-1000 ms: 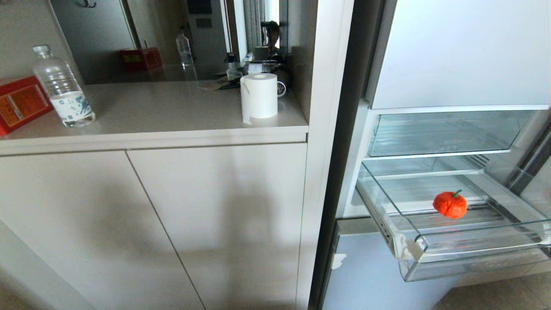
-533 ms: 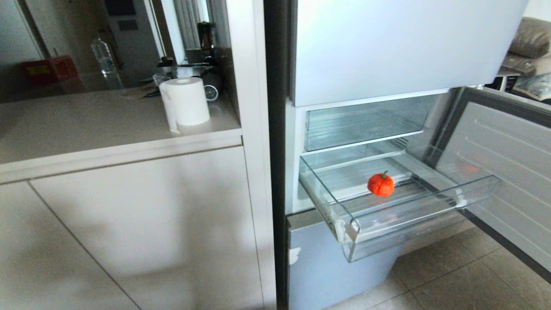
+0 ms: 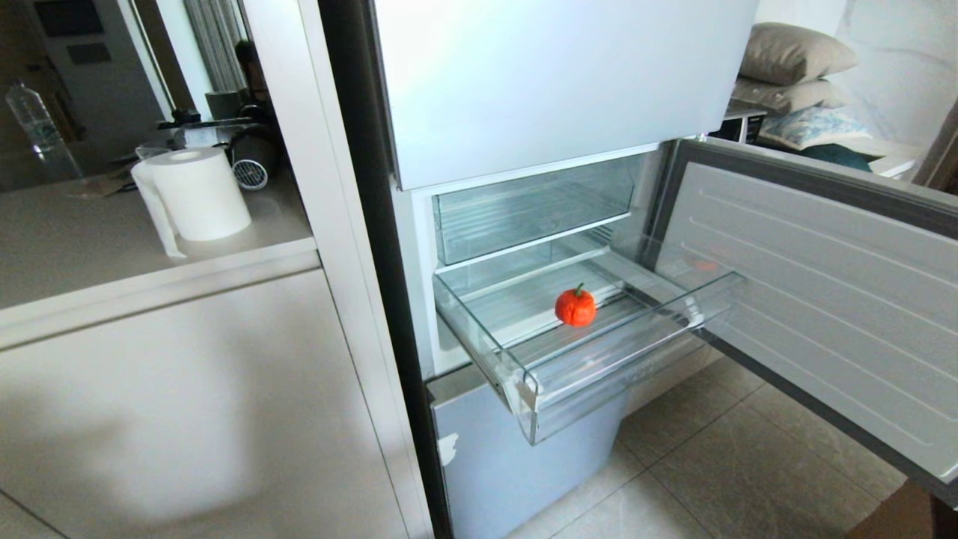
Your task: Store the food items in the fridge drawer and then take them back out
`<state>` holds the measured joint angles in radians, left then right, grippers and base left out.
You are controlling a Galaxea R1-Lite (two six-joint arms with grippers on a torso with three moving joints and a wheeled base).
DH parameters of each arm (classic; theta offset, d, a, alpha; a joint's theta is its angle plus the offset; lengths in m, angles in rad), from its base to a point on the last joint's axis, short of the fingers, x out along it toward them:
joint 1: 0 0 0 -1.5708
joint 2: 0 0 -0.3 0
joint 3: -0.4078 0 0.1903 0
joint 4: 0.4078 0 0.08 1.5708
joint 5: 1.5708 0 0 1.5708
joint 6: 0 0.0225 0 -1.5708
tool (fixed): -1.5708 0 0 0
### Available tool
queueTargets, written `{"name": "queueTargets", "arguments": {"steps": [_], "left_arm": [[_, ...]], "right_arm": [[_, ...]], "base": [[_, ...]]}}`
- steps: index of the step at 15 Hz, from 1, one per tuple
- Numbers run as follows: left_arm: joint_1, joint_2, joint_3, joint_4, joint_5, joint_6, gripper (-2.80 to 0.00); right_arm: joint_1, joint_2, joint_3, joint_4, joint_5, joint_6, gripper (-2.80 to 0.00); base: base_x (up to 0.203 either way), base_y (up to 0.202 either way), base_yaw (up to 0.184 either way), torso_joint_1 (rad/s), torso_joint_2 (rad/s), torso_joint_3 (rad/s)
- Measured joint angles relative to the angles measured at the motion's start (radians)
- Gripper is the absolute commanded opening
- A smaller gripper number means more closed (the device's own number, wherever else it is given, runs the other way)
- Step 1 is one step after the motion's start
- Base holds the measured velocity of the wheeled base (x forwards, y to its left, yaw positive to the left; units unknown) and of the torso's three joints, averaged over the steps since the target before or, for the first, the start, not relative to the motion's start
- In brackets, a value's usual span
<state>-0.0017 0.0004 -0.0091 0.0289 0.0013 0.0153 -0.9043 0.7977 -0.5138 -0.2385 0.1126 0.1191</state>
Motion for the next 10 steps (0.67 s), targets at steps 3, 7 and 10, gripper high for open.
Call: {"name": "queueTargets", "arguments": {"steps": [3,7,10], "left_arm": [[0.0,0.0,0.0,0.0,0.0,0.0,-2.8],[0.0,0.0,0.0,0.0,0.0,0.0,-2.8],[0.0,0.0,0.0,0.0,0.0,0.0,-2.8]], "right_arm": [[-0.052,0.2,-0.001,-0.135,0.0,0.034,-2.8],[-0.199,0.472,-0.069,-0.275,0.038,0.048,-2.8],[-0.362,0.634,-0.181,-0.3,0.114,0.042,-2.8]], "base": [[0.0,0.0,0.0,0.0,0.0,0.0],[0.0,0.0,0.0,0.0,0.0,0.0],[0.0,0.0,0.0,0.0,0.0,0.0]]}}
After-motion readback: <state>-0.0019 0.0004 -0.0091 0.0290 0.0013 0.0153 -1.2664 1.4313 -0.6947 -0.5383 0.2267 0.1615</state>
